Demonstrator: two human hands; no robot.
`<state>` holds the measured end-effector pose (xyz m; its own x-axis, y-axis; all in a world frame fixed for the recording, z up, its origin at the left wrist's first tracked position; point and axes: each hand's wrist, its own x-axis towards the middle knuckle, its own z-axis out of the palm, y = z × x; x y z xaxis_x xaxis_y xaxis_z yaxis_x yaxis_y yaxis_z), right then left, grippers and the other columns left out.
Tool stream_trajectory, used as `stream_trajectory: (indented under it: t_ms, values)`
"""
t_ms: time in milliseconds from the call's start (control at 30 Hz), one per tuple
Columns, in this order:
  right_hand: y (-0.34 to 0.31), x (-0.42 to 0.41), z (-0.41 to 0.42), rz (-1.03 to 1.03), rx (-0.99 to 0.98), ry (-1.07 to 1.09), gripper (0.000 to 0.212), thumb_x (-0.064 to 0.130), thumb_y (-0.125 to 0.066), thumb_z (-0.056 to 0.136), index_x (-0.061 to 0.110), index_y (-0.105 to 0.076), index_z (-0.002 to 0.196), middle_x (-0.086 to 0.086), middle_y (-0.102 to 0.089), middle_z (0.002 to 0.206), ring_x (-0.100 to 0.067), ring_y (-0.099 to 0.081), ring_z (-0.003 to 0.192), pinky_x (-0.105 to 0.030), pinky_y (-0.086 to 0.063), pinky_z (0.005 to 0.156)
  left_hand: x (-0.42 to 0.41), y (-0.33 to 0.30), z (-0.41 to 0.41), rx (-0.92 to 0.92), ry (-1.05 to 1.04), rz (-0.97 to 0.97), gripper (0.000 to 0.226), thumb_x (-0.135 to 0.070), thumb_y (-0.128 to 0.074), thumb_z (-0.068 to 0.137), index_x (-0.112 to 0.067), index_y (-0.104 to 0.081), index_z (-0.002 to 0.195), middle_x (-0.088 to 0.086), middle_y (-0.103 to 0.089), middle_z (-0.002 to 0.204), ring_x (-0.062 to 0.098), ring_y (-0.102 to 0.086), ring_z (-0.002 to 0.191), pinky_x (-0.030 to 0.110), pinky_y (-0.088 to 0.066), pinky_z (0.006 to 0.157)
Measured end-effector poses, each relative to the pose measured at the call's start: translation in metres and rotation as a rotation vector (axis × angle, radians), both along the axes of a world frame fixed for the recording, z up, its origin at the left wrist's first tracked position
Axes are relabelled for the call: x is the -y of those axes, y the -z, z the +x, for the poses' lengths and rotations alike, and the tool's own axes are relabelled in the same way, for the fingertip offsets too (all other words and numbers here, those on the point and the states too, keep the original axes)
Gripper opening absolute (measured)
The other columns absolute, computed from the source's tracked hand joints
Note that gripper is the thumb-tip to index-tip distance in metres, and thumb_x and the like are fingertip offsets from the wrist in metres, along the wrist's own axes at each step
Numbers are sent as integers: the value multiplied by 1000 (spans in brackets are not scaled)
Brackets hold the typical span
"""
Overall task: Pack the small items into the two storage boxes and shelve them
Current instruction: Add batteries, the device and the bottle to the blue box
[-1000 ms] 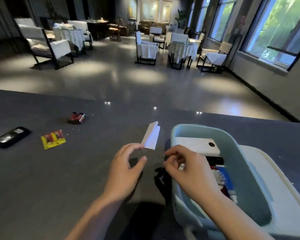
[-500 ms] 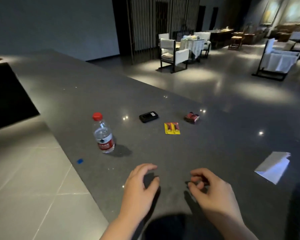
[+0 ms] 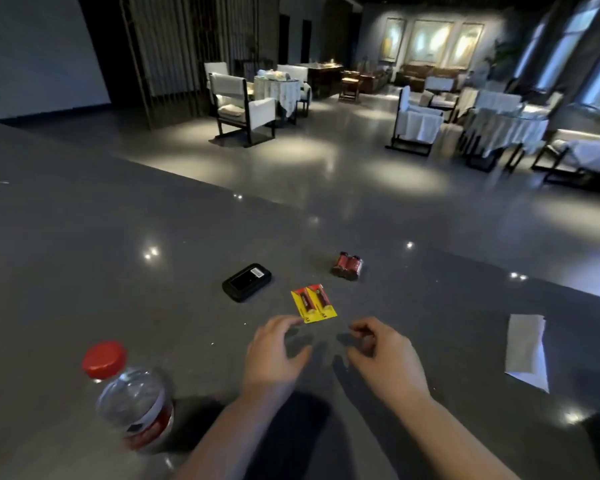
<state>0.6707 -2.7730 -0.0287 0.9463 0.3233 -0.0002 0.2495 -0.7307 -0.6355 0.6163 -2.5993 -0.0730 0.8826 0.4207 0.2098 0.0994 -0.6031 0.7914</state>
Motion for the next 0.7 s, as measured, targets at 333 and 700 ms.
stream_trajectory:
  t_ms: [333, 700]
  values:
    - [7, -35, 132, -320, 29, 48, 67, 33, -66, 83, 22, -36, 143, -2, -40, 144, -26, -36, 131, -37, -37, 104, -20, 30, 112, -186, 115, 89, 76, -47, -71, 75, -31, -36, 140, -6, -24, 153, 15, -17, 142, 33, -14, 113]
    - [46, -72, 201, -346, 42, -37, 78, 37, -67, 86, 20, -25, 150, -6, -31, 149, -27, -32, 137, -42, -33, 111, -21, 48, 115, -5, 64, 284, 77, -67, -65, 67, -30, -48, 132, -10, -52, 128, 14, -43, 120, 31, -35, 100]
